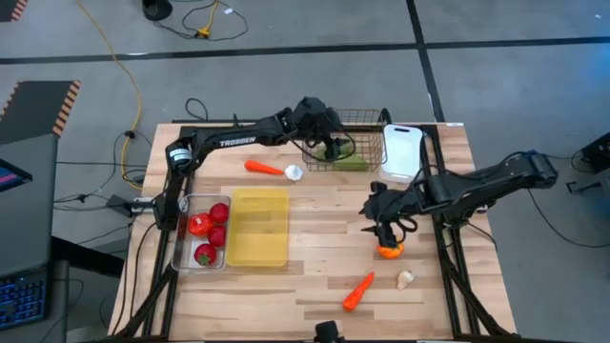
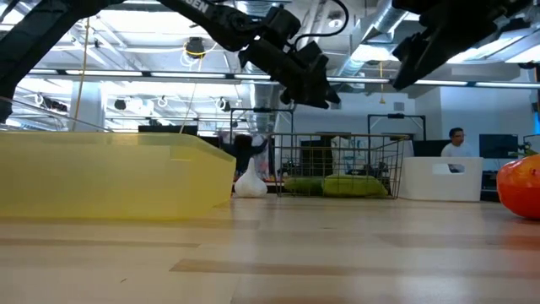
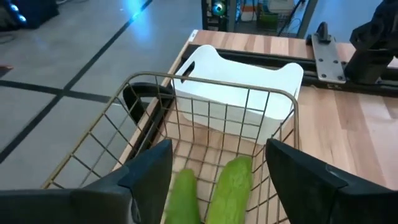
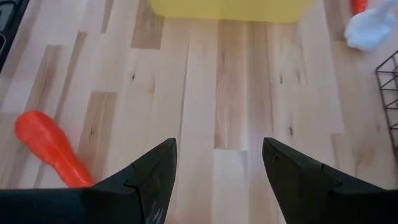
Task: Sort produce into baskets
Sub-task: Put the orange tomato into the transparent bin
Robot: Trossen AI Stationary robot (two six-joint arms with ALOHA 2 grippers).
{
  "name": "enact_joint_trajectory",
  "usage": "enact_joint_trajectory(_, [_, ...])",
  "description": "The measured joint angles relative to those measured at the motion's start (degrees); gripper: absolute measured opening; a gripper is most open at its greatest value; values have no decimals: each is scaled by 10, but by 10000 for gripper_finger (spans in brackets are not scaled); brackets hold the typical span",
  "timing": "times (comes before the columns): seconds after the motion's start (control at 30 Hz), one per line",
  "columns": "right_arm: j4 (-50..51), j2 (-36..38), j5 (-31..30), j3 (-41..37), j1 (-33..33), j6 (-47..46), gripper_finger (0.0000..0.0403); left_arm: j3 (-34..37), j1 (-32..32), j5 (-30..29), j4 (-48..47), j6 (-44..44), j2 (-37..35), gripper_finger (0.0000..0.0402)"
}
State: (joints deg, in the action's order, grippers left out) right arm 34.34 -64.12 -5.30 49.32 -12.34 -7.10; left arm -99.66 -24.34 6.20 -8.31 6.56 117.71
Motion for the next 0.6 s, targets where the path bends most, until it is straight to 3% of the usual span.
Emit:
enact_joint_trajectory(0.17, [1, -10, 16, 0, -7, -9, 266, -12, 0, 0, 1, -2, -1, 244])
enact_joint_trajectory(0.43, [1, -14, 25, 0, -27, -103, 266, -12, 0, 0, -27, 2, -1, 244])
enact_joint_trajectory(0.6, [51, -16, 25, 0, -44, -105, 266, -12, 0, 0, -43, 3, -1, 244])
